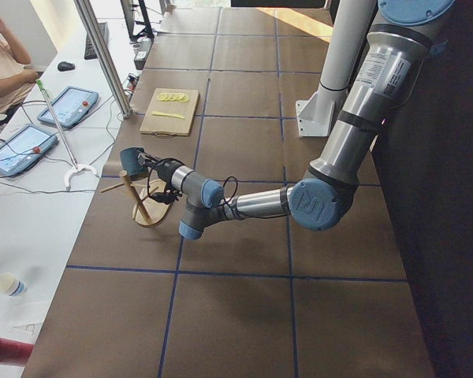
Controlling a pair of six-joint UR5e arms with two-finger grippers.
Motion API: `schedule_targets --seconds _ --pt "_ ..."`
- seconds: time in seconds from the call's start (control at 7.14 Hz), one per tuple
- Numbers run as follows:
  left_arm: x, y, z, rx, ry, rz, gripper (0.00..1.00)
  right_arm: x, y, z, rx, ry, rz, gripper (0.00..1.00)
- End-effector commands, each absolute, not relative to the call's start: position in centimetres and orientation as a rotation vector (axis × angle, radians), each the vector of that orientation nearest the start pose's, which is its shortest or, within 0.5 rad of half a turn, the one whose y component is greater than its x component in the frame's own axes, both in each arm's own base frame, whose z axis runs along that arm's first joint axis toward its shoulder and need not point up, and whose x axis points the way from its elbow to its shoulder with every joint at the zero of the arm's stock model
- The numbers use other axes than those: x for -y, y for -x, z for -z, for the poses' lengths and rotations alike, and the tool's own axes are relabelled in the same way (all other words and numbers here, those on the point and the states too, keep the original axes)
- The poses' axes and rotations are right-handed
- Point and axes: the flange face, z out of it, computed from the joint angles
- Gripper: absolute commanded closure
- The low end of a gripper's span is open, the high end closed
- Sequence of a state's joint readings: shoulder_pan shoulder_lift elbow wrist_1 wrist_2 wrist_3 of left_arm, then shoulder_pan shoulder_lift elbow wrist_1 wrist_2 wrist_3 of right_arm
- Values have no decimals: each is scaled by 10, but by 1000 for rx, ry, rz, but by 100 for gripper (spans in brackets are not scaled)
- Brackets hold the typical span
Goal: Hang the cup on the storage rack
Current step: 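Hook the mug handle onto a rack peg and open the left gripper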
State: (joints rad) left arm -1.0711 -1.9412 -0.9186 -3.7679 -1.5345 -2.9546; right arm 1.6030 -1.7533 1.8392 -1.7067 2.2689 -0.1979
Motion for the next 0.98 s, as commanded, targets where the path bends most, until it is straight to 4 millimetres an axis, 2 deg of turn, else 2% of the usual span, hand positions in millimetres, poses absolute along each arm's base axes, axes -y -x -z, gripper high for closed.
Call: schedule_targets --seconds 0.0,0.14,0.28,0.7,0.84 --pt "581 -162 -550 -2284 330 1546 89 407 -82 -628 699 -33 142 0" --pt "581 -164 -551 -2280 321 1542 9 407 -82 -628 699 -32 141 0" --pt "581 -164 -551 -2279 319 1543 0 407 -82 -628 699 -32 141 0" --pt "576 -158 -546 -2320 321 1505 0 407 -82 -628 701 -32 141 0" --pt "553 -146 -567 -2333 324 1491 0 407 -82 -628 701 -32 141 0"
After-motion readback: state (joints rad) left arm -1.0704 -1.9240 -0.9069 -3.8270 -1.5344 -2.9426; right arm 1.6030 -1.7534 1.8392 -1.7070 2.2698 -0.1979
